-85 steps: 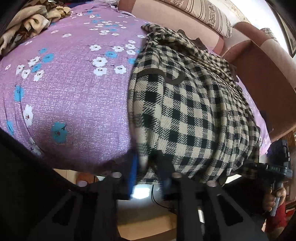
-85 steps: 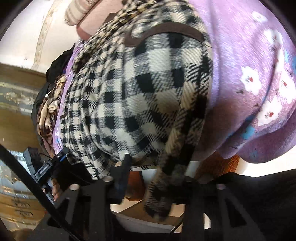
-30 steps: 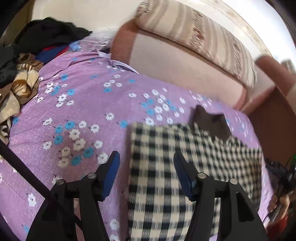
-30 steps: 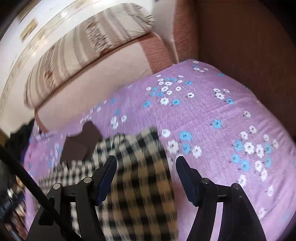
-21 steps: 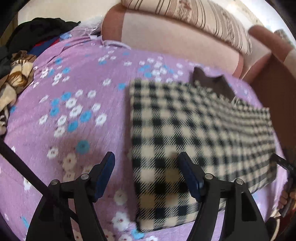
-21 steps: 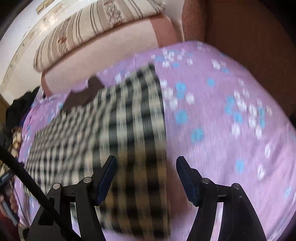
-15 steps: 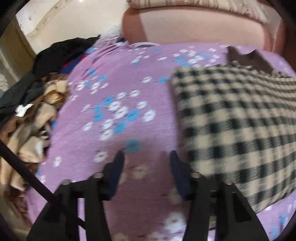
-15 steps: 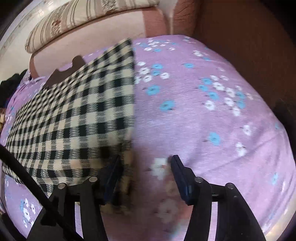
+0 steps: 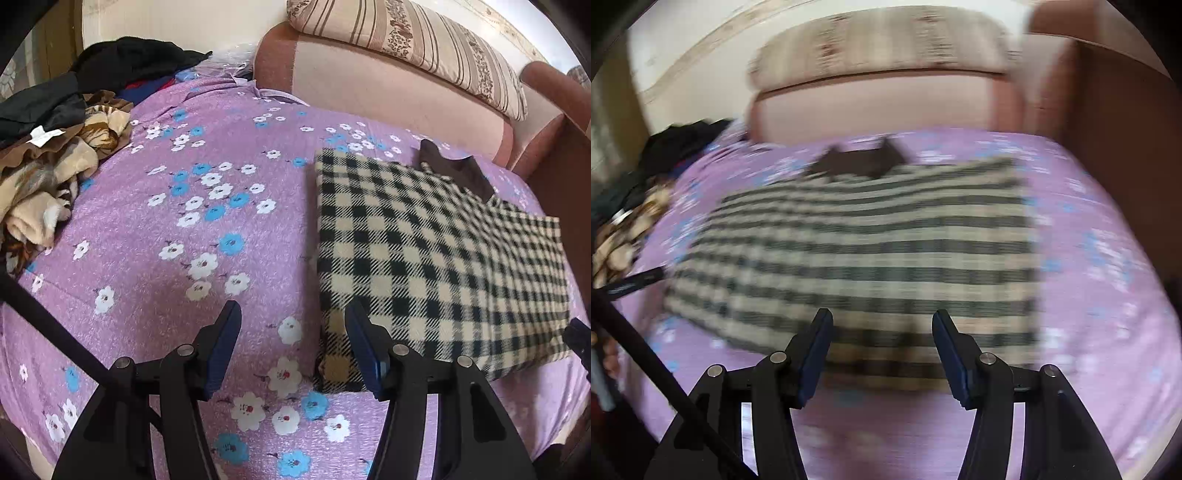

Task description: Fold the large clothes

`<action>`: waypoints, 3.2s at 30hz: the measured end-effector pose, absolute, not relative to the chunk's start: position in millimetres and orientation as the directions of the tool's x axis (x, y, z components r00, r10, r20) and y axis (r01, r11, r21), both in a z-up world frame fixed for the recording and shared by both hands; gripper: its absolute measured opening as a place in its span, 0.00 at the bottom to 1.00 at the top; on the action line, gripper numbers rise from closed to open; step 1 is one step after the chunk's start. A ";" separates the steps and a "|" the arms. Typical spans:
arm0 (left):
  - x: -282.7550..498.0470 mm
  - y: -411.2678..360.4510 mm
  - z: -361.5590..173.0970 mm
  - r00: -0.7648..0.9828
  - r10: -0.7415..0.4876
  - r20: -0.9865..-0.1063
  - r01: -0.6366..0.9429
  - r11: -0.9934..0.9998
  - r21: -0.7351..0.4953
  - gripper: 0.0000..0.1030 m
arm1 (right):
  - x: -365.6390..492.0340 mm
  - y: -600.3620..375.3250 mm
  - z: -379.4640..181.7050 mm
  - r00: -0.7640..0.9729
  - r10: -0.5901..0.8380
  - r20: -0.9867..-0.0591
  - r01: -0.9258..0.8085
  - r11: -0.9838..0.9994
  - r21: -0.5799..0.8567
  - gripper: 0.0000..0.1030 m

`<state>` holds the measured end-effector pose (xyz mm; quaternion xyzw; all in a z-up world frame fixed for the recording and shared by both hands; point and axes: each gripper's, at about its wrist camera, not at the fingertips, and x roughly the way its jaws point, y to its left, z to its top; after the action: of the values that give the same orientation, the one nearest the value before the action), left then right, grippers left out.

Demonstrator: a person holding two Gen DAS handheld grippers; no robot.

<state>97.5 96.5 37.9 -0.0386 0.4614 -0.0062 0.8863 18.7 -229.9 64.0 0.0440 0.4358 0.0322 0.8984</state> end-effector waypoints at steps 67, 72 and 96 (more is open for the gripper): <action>73.4 78.2 39.8 0.626 0.038 -0.779 0.027 0.997 0.071 0.62 | 44.5 -296.8 4.6 0.570 -0.095 -0.816 0.222 0.974 0.041 0.49; 70.4 66.7 39.4 0.630 0.043 -0.776 0.043 0.995 0.090 0.62 | 31.6 -332.3 9.0 0.578 -0.108 -0.809 0.268 0.961 0.063 0.50; 49.7 -64.0 38.7 0.542 -0.128 -0.831 0.292 0.955 0.043 0.63 | -14.4 -431.5 3.9 0.669 0.161 -0.726 0.381 0.765 0.520 0.61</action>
<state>49.7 -64.0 38.7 0.0885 0.4632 -0.1204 0.8736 -14.4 -431.5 3.9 0.3369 0.4016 -0.0648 0.8491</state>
